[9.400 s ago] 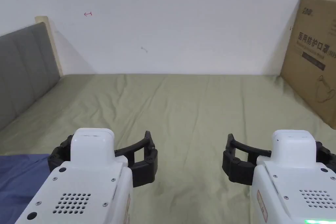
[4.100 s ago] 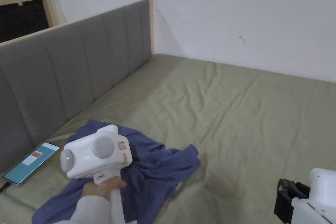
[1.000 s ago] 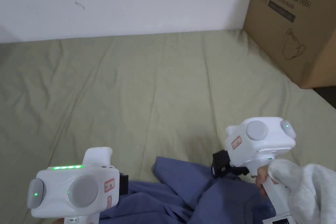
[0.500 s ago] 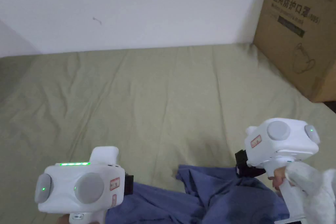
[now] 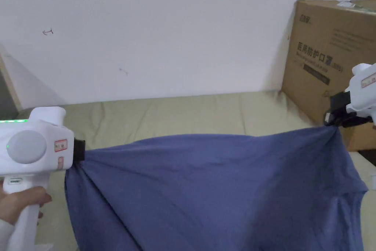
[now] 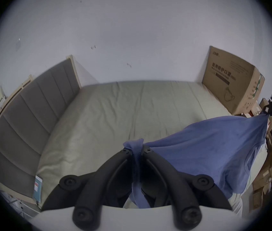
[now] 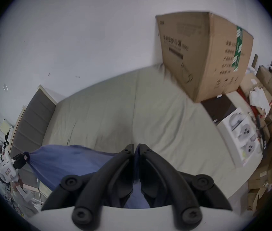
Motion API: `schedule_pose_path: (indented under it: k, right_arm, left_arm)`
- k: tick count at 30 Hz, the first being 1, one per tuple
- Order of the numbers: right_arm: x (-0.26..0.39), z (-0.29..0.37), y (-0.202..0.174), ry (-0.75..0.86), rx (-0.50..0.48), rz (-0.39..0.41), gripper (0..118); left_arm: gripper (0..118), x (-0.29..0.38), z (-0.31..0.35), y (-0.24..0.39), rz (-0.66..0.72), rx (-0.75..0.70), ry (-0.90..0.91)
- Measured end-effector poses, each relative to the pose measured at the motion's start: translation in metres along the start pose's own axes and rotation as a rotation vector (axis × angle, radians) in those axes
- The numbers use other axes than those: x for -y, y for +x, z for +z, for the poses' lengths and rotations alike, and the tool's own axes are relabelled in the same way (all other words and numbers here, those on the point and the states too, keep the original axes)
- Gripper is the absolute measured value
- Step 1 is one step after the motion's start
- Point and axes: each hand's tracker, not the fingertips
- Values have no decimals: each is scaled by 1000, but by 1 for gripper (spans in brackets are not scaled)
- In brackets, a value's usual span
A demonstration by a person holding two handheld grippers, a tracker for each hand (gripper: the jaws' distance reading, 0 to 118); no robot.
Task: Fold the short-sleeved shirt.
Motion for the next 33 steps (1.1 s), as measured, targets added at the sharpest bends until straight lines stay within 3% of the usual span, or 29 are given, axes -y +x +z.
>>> schedule_pose_path:
  k: [4,9,23,29,33]
  right_arm:
    - [-22,30,0,32,-18,-28,5]
    - [-56,41,-26,81,-27,-8,5]
    - [-217,39,-101,191,-93,-122,6]
    - [-260,74,-136,293,-101,-74,5]
    - [-249,82,-152,327,-94,-30,5]
  left_arm:
    - [8,-31,21,-11,-14,-32,56]
    - [7,-68,22,-18,-18,-41,99]
    - [7,-208,-10,-62,51,-118,209]
    - [7,-262,-2,-77,55,-149,275]
    - [7,-272,-8,-94,86,-161,329]
